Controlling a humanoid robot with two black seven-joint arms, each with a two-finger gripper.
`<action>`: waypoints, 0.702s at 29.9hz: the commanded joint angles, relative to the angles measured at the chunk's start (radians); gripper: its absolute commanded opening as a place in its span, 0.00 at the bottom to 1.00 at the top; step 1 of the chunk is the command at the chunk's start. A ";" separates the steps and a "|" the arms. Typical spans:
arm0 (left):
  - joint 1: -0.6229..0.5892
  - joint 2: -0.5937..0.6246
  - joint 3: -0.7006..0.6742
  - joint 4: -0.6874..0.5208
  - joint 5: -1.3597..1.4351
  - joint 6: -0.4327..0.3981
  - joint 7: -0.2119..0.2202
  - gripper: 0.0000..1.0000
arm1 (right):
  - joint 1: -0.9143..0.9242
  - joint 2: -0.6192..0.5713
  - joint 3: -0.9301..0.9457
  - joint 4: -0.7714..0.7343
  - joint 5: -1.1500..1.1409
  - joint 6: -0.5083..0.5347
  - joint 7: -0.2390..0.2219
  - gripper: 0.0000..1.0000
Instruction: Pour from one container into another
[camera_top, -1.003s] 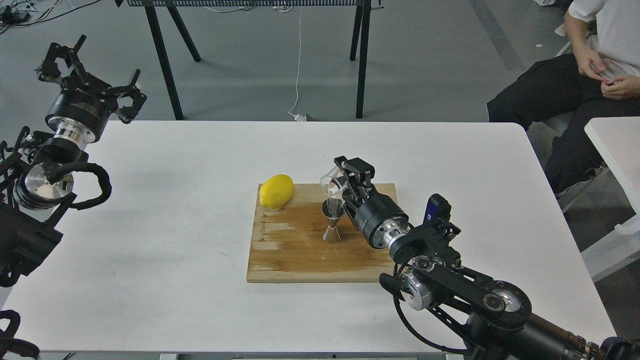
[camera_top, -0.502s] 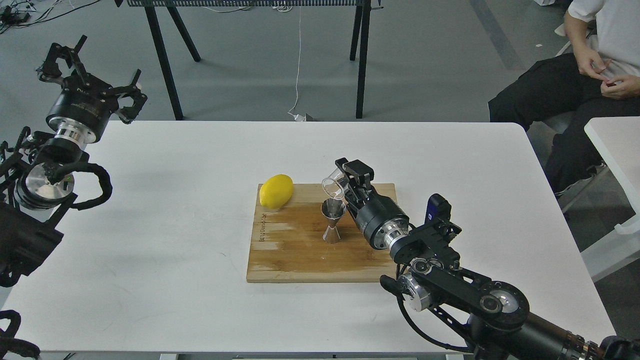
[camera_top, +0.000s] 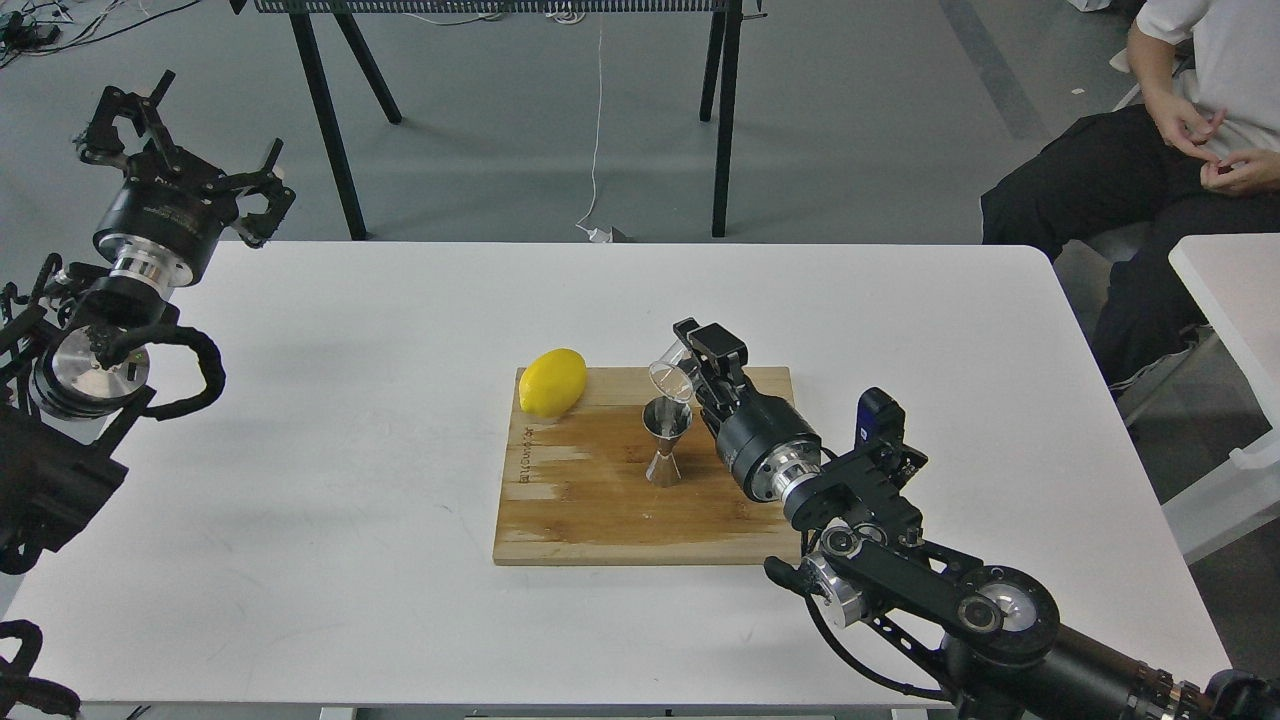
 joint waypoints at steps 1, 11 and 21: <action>0.000 -0.001 -0.001 0.000 0.000 0.000 0.000 1.00 | -0.002 -0.009 -0.002 0.001 -0.023 0.000 0.001 0.24; 0.001 0.001 0.000 0.000 0.000 0.000 0.000 1.00 | -0.003 -0.009 -0.023 0.001 -0.061 -0.001 0.003 0.24; 0.001 0.001 0.000 0.000 0.000 0.000 0.000 1.00 | 0.003 -0.009 -0.046 -0.002 -0.115 -0.027 0.021 0.24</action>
